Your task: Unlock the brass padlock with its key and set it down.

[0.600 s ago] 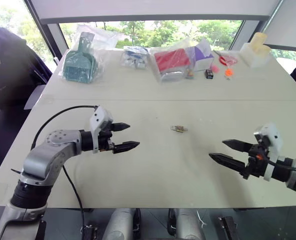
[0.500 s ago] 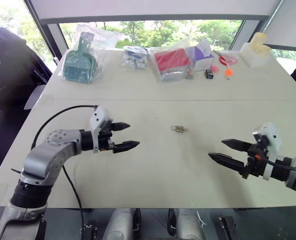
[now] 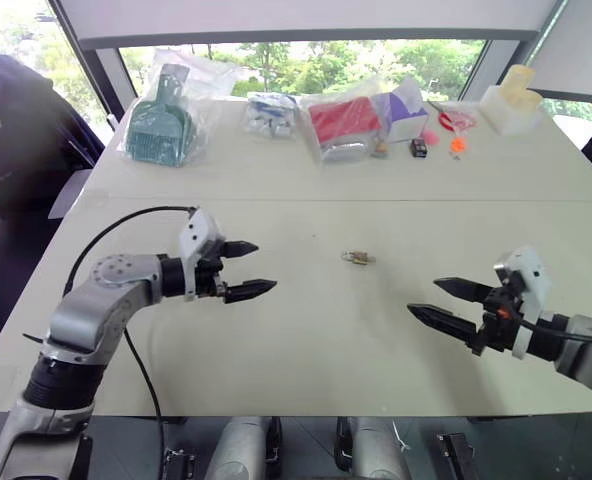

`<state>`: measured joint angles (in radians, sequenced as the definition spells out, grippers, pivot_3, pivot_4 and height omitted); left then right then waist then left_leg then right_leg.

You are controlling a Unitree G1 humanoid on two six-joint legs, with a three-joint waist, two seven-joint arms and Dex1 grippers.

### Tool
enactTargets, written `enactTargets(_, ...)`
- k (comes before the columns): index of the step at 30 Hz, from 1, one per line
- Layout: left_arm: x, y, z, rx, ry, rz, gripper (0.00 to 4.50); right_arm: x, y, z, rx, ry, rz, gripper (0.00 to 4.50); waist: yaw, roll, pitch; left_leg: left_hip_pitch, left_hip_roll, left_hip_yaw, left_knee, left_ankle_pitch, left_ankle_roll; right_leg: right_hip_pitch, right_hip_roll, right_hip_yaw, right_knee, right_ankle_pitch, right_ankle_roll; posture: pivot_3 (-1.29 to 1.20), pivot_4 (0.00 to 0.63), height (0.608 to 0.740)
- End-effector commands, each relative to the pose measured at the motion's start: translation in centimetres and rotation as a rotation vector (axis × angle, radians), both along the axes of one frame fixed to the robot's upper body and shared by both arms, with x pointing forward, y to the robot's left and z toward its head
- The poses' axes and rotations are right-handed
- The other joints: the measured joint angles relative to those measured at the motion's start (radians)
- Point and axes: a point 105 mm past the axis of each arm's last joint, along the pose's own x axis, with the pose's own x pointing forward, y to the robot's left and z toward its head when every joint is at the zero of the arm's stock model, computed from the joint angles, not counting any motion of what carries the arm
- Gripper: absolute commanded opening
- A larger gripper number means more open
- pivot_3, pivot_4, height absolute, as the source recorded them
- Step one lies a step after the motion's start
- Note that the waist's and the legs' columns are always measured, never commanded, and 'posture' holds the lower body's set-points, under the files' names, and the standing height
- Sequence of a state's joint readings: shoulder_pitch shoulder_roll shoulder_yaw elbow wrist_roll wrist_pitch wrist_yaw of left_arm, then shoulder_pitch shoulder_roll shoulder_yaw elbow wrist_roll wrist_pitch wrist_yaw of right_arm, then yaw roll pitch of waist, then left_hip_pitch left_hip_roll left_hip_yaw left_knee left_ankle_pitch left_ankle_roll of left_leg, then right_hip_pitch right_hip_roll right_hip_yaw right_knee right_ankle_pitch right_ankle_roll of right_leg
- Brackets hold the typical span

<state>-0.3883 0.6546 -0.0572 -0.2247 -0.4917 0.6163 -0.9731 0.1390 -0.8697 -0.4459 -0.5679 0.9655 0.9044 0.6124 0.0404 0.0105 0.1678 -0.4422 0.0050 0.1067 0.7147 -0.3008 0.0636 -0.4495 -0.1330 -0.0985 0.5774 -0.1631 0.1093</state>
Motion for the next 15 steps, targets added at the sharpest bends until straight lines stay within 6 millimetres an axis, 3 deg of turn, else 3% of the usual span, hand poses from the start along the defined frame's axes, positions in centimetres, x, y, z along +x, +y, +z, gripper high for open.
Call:
enactTargets(1,0.5,-0.3,1.1,0.009,-0.069,-0.022,4.38,-0.2,0.7,0.8,0.009,-0.041,0.020,4.49,-0.001,0.000,0.000,0.000,0.000,0.000,0.000,0.000,0.000,0.000,0.000,0.000,0.000,0.000,0.000,0.00,0.150,0.735)
enactTargets(8,2.5,-1.7,1.7,0.041,-0.158,-0.138,4.38,-0.6,1.4,0.5,0.031,-0.041,0.000,4.49,0.002,0.000,0.000,0.000,0.000,0.000,0.000,0.001,0.002,0.000,0.000,0.000,0.000,0.000,0.000,0.00,0.150,0.735)
enactTargets(15,6.5,-5.8,1.3,0.111,-0.240,-0.323,4.38,0.1,1.8,0.0,0.030,-0.066,-0.116,4.49,0.000,-0.001,0.000,0.000,-0.001,0.000,0.001,0.002,0.003,0.000,0.000,0.000,0.000,0.000,0.000,0.00,0.150,0.735)
